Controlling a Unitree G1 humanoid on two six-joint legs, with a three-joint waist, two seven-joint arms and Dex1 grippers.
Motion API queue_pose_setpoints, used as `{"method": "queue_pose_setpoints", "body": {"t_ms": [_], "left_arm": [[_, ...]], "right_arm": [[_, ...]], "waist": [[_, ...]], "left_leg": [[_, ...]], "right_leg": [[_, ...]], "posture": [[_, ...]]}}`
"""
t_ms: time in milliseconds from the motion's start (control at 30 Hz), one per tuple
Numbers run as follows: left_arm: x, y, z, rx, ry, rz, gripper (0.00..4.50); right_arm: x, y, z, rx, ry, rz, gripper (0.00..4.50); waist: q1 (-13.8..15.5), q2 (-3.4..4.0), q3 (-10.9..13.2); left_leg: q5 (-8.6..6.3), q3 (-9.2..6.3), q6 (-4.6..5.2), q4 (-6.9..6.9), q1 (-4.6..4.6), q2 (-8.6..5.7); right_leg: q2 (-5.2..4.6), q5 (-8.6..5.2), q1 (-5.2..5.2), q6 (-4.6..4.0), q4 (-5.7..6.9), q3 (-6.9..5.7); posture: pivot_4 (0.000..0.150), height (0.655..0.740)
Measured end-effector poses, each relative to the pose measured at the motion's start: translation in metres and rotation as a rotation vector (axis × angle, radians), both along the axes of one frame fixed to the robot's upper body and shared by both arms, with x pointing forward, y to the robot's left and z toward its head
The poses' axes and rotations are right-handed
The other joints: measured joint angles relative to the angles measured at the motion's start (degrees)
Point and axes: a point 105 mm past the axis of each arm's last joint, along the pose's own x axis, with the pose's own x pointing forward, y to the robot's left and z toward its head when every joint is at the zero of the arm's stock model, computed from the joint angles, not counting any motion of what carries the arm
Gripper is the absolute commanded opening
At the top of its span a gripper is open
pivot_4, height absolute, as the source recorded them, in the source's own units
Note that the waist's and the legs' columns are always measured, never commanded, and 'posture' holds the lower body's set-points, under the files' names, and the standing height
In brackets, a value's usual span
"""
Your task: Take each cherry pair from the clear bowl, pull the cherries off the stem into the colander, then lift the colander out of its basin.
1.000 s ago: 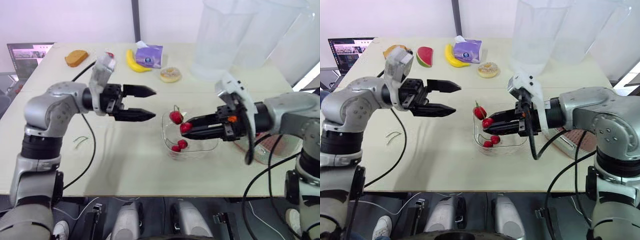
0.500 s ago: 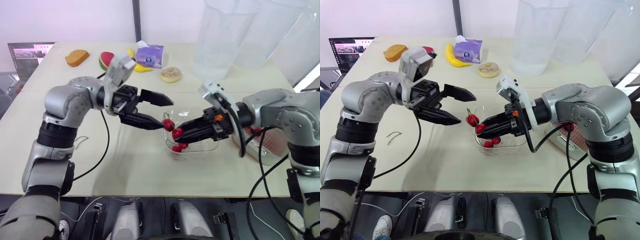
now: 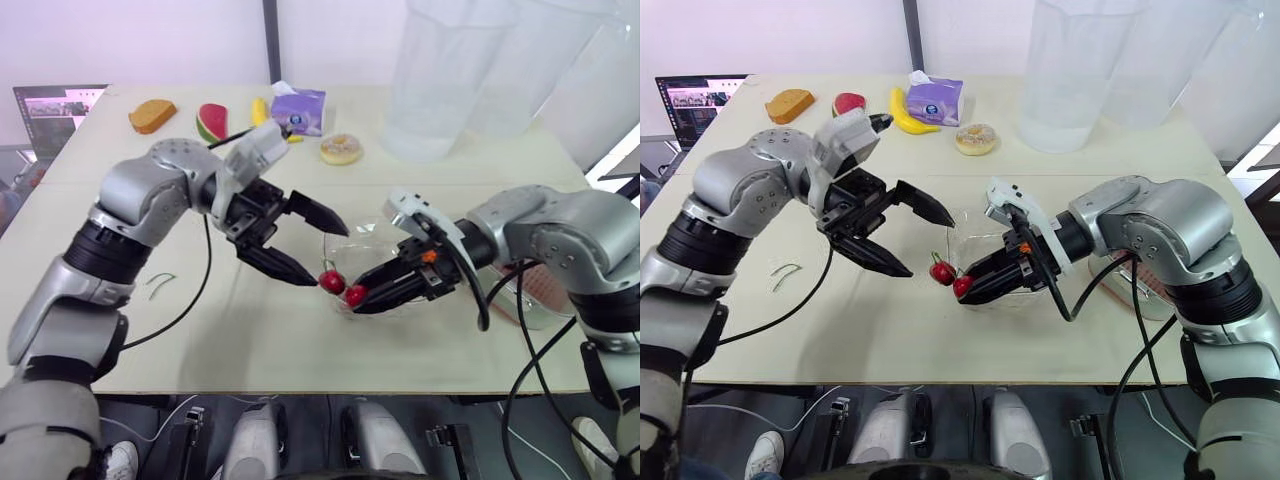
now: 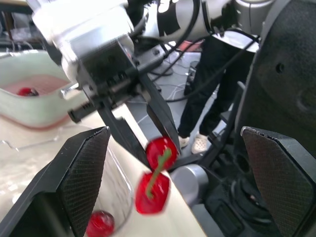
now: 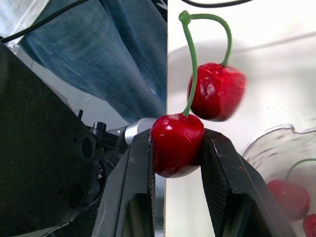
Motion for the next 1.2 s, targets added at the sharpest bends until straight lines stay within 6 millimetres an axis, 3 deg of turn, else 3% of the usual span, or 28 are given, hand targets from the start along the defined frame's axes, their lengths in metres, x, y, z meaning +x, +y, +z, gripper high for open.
{"method": "queue_pose_setpoints", "body": {"t_ms": [233,333,567,1200], "left_arm": [[-0.0026,-0.0036,-0.0042,-0.003,0.006,-0.029,4.5],[-0.0027,-0.0037,-0.004,-0.004,0.005,-0.03,3.71],[-0.0029,-0.0038,-0.0039,-0.007,0.007,-0.032,0.16],[-0.005,-0.0092,-0.0039,-0.019,0.031,-0.053,0.06]], "right_arm": [[-0.0009,0.0002,-0.0001,-0.002,0.004,0.002,0.82],[-0.0011,0.0,-0.0004,-0.004,0.007,0.001,0.82],[-0.0015,0.0003,-0.0004,-0.005,0.006,0.003,0.82],[-0.0019,0.0005,-0.0009,-0.008,0.012,0.002,0.82]], "waist": [[0.1,0.0,0.0],[0.0,0.0,0.0],[0.0,0.0,0.0],[0.0,0.0,0.0]], "left_leg": [[0.0,0.0,0.0,0.01,-0.01,-0.01],[0.0,0.0,0.0,0.01,-0.01,-0.01],[0.0,0.0,0.0,0.01,-0.01,-0.01],[0.0,0.0,0.0,0.01,-0.01,-0.01]], "right_leg": [[0.01,0.0,0.0,0.0,0.0,-0.01],[0.01,0.0,0.0,0.0,0.0,0.0],[0.01,0.0,0.0,0.0,0.0,0.0],[0.02,0.0,0.0,0.0,0.0,0.0]], "posture": [[0.15,0.74],[0.15,0.74],[0.15,0.74],[0.15,0.74]]}}
